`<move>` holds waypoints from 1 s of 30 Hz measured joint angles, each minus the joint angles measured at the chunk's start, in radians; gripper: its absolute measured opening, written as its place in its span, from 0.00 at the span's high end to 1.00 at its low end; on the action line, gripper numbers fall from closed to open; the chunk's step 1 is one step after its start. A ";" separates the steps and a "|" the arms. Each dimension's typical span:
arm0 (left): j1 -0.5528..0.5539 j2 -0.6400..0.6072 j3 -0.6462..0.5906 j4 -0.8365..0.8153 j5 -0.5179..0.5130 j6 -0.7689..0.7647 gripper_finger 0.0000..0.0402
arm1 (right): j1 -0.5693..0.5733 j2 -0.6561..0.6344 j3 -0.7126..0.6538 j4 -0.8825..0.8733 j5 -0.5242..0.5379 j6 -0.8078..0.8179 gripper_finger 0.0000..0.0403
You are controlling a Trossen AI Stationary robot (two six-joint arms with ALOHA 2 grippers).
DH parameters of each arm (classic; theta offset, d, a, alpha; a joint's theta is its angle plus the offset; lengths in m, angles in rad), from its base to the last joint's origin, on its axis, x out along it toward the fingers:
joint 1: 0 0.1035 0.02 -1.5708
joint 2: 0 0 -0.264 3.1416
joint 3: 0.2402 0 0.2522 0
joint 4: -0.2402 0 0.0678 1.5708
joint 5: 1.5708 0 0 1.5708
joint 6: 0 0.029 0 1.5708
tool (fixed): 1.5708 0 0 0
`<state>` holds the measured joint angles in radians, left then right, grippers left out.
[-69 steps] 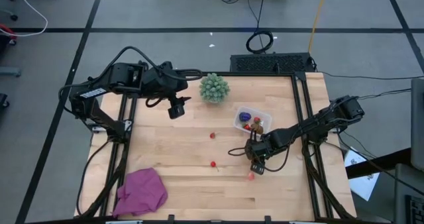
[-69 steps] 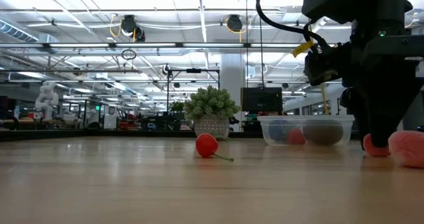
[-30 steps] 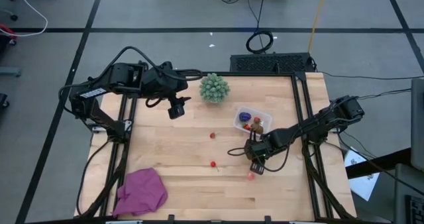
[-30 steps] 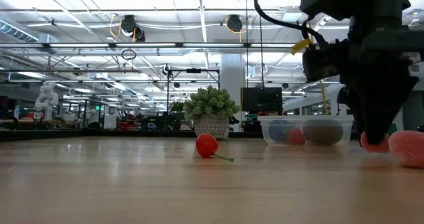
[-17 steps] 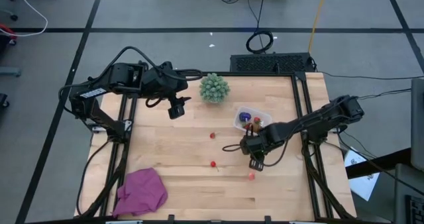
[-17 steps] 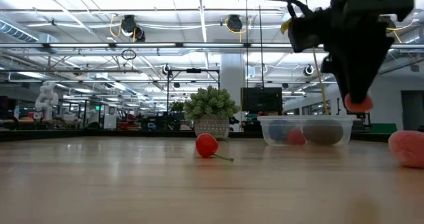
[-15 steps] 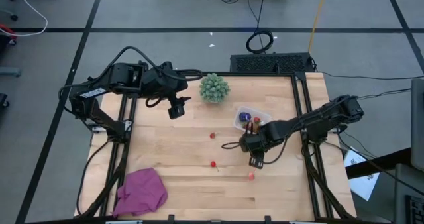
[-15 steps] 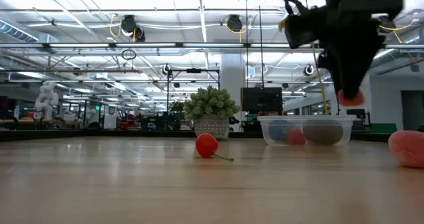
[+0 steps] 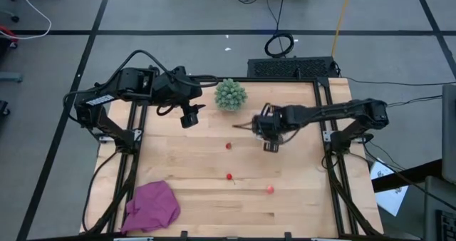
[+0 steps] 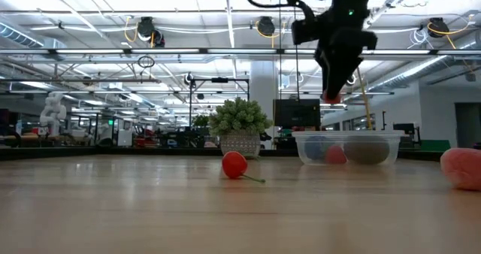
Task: Pick and placing Produce into tupperware
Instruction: Put the pink peach into the transparent bin
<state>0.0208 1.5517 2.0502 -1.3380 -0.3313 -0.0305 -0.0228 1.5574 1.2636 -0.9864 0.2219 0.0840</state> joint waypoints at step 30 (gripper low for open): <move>0.000 0.000 0.000 -0.001 0.000 0.022 0.36 | -0.254 0.000 -0.183 0.121 -0.123 -0.009 0.57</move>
<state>0.0208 1.5517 2.0502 -1.3392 -0.3313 -0.0086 -0.2764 1.5575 1.0809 -0.8655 0.0994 0.0747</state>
